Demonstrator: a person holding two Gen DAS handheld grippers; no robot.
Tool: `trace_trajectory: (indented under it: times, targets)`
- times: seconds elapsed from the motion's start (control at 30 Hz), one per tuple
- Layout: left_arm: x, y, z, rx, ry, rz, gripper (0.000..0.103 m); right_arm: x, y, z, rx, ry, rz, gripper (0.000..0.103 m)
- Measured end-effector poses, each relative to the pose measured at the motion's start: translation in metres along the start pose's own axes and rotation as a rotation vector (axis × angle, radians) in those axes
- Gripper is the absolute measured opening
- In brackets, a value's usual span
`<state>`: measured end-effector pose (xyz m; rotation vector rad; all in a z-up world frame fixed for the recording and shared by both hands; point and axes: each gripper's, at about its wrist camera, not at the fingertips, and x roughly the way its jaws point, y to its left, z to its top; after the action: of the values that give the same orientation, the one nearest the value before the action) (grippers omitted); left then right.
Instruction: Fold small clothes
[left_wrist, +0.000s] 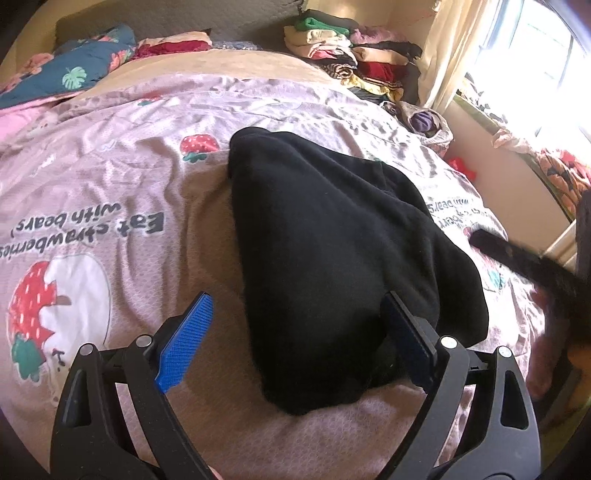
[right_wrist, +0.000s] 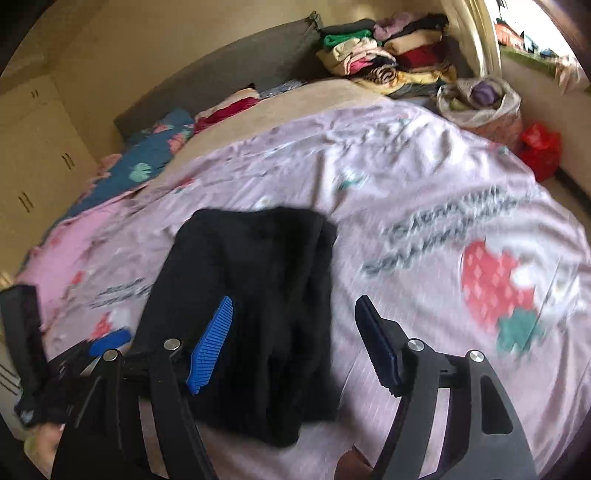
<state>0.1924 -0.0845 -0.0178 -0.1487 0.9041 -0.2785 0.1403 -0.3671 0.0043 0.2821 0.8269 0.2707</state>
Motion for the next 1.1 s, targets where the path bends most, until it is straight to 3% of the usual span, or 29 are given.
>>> trace_trajectory:
  times: [0.1, 0.13, 0.17, 0.2, 0.23, 0.37, 0.43, 0.5, 0.53, 0.57, 0.6, 0.7, 0.8, 0.87, 1.1]
  targets:
    - [0.001, 0.004, -0.005, -0.022, 0.009, -0.015, 0.085, 0.002, -0.006, -0.016, 0.042, 0.041, 0.030, 0.067]
    - [0.001, 0.005, -0.006, -0.025, 0.009, -0.016, 0.085, 0.007, -0.007, -0.021, 0.054, 0.067, 0.037, 0.061]
    - [0.000, 0.005, -0.006, -0.029, 0.008, -0.018, 0.085, 0.011, -0.008, -0.025, 0.058, 0.087, 0.047, 0.037]
    - [0.001, 0.004, -0.006, -0.032, 0.006, -0.019, 0.085, 0.014, -0.008, -0.027, 0.062, 0.101, 0.070, 0.019]
    - [0.001, 0.004, -0.006, -0.032, 0.007, -0.019, 0.085, 0.014, -0.009, -0.029, 0.073, 0.097, 0.095, 0.013]
    - [-0.004, 0.001, -0.005, -0.027, 0.000, -0.028, 0.085, -0.005, -0.003, -0.028, 0.030, 0.023, 0.057, 0.012]
    - [-0.005, 0.000, -0.005, -0.024, 0.006, -0.033, 0.085, 0.001, 0.001, -0.033, -0.002, 0.049, -0.014, 0.012]
    - [-0.006, -0.001, -0.006, -0.019, 0.012, -0.038, 0.085, 0.008, 0.005, -0.038, -0.029, 0.066, -0.067, 0.016]
    - [-0.008, -0.002, -0.007, -0.015, 0.012, -0.036, 0.085, 0.007, 0.007, -0.040, -0.037, 0.068, -0.086, 0.024]
    - [-0.009, -0.002, -0.007, -0.012, 0.012, -0.036, 0.085, 0.005, 0.008, -0.041, -0.040, 0.064, -0.112, 0.043]
    - [-0.010, -0.002, -0.008, -0.011, 0.012, -0.038, 0.085, 0.001, 0.009, -0.041, -0.048, 0.045, -0.150, 0.051]
    - [-0.015, -0.003, -0.009, -0.004, 0.011, -0.041, 0.085, -0.015, 0.008, -0.048, -0.064, 0.001, -0.171, 0.058]
    - [-0.022, -0.004, -0.012, 0.000, 0.005, -0.047, 0.085, -0.034, 0.014, -0.056, -0.088, -0.050, -0.216, 0.076]
    - [-0.028, -0.005, -0.013, 0.004, -0.002, -0.041, 0.093, -0.046, 0.017, -0.060, -0.091, -0.082, -0.245, 0.091]
    - [-0.053, -0.005, -0.019, 0.016, -0.038, -0.053, 0.094, -0.088, 0.031, -0.079, -0.114, -0.194, -0.244, 0.098]
